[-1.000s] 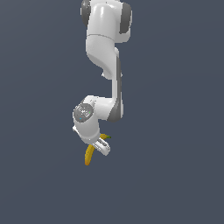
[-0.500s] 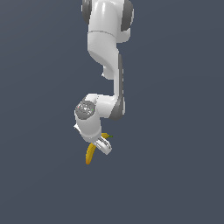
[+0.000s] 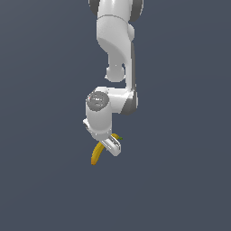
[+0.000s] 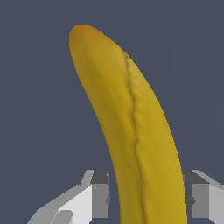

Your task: Pick up the object and move it to a goal position.

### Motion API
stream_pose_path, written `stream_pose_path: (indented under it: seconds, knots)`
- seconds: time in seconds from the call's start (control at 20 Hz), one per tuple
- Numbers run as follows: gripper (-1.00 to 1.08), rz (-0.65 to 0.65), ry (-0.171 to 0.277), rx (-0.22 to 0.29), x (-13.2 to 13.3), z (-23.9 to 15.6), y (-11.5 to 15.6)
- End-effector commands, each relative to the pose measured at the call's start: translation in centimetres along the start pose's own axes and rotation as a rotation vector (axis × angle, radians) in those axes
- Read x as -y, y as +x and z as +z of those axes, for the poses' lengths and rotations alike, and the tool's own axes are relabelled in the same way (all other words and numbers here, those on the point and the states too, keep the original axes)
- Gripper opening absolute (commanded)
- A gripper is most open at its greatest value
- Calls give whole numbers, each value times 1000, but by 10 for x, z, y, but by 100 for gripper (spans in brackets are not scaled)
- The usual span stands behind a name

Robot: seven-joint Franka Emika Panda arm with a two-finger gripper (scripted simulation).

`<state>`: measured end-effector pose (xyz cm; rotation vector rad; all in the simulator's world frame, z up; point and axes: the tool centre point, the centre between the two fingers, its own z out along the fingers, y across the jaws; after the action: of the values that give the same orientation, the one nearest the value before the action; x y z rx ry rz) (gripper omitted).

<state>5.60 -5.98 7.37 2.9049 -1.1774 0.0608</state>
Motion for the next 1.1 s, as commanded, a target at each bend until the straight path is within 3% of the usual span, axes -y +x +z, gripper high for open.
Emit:
stream_pose_path:
  seconds: [0.0, 1.05]
  knots:
    - [-100, 38, 5, -13, 8, -17, -7]
    - [-100, 357, 22, -111, 81, -147, -62]
